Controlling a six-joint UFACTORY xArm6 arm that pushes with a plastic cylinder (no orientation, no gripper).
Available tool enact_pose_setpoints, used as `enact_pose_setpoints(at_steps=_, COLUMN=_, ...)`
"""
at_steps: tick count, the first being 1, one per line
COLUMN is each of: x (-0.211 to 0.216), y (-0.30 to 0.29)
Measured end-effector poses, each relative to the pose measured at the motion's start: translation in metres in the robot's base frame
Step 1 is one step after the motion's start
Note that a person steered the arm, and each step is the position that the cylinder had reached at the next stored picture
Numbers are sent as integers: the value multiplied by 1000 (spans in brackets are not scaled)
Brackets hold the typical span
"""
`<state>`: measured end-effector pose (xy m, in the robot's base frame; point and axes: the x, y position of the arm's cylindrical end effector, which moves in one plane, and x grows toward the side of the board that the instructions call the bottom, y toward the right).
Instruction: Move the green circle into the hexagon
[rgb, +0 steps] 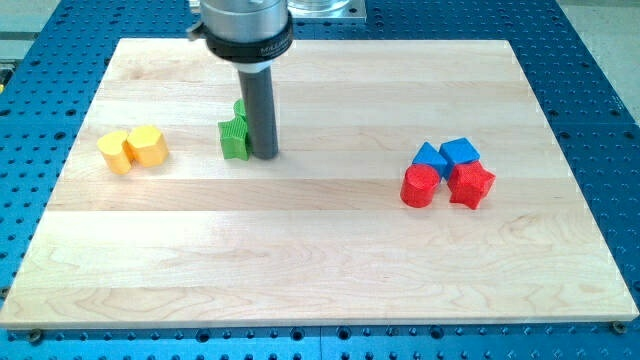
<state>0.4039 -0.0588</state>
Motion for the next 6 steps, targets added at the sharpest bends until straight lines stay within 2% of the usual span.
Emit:
enact_pose_setpoints(at_steps=2, x=-43, y=0)
enact_pose_setpoints(at_steps=3, x=-43, y=-72)
enact_pose_setpoints(at_steps=4, x=-56, y=-96)
enact_pose_setpoints(at_steps=5, x=-101, y=-86)
enact_pose_setpoints(at_steps=6, x=-96, y=-131)
